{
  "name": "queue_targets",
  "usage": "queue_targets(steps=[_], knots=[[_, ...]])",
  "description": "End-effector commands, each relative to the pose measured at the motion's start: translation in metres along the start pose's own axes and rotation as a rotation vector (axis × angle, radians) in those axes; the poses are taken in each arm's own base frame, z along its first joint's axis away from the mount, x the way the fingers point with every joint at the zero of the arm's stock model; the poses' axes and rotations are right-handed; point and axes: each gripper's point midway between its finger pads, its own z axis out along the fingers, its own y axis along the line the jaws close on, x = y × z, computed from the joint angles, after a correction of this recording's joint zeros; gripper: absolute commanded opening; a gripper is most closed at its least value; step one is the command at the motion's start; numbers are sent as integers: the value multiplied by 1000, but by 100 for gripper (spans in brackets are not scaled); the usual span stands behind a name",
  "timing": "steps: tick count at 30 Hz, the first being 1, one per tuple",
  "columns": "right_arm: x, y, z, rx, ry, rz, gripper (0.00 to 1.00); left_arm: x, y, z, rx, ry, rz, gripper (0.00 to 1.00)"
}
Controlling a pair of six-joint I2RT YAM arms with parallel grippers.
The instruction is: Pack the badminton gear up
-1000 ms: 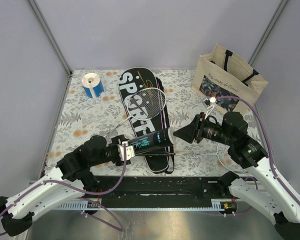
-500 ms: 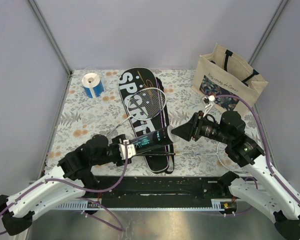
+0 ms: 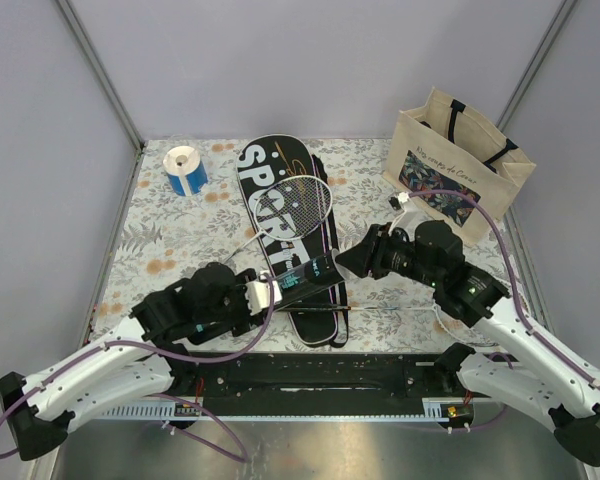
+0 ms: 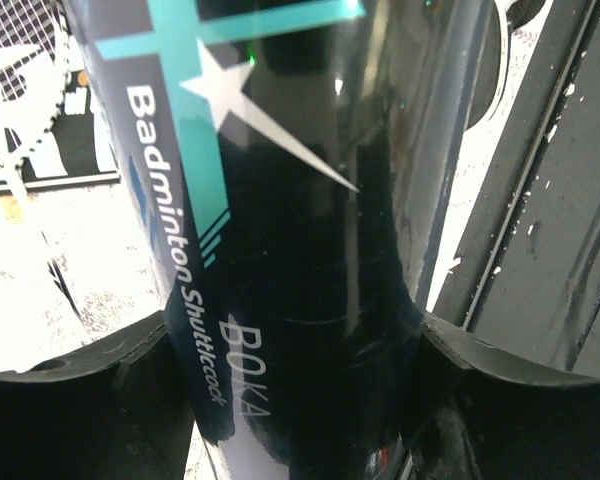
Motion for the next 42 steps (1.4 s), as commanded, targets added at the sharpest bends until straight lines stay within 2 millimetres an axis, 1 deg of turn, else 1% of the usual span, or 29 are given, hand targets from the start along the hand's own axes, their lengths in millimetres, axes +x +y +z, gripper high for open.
queue_targets(steps=[1,3,5,8,10,12,13,16,19,24,25,26,27,29,30,31,34,37,42], knots=[[36,-15,10,65,125,-19,46,-101,26,-24,-76,-330,55,0],[40,-18,12,75,121,13,46,-103,27,-23,-74,-331,50,0],[42,-14,16,48,102,71,46,-105,26,-22,-67,-334,48,0],[40,8,21,-80,78,166,47,-108,27,-22,-71,-347,51,0],[38,16,21,-117,78,190,47,-107,28,-23,-79,-343,52,0],[33,15,18,-98,61,175,49,-105,31,-24,-93,-332,52,0],[27,11,15,-63,34,170,50,-103,32,-25,-103,-325,47,0],[6,10,-1,-26,-68,143,56,-102,35,-29,-124,-330,24,0],[-19,14,-25,-13,-192,117,66,-103,37,-32,-143,-341,-8,0],[-49,24,-61,-70,-393,57,82,-117,36,-42,-136,-402,-101,0],[-51,29,-65,-108,-425,40,87,-121,34,-45,-129,-426,-112,0],[-56,37,-72,-159,-464,21,94,-126,34,-48,-123,-450,-128,0],[-63,48,-82,-222,-520,-1,98,-131,33,-51,-118,-477,-145,0],[-61,70,-92,-359,-547,-89,99,-141,32,-58,-110,-529,-183,0],[-58,76,-95,-397,-549,-128,99,-146,32,-61,-106,-557,-205,0],[-57,80,-96,-420,-548,-159,99,-151,30,-63,-89,-581,-228,0],[-54,88,-89,-463,-525,-212,100,-169,25,-70,-41,-650,-267,0],[-49,99,-76,-542,-486,-212,100,-181,20,-73,7,-692,-317,1],[-54,105,-49,-578,-466,-161,100,-193,17,-69,57,-721,-367,3]])
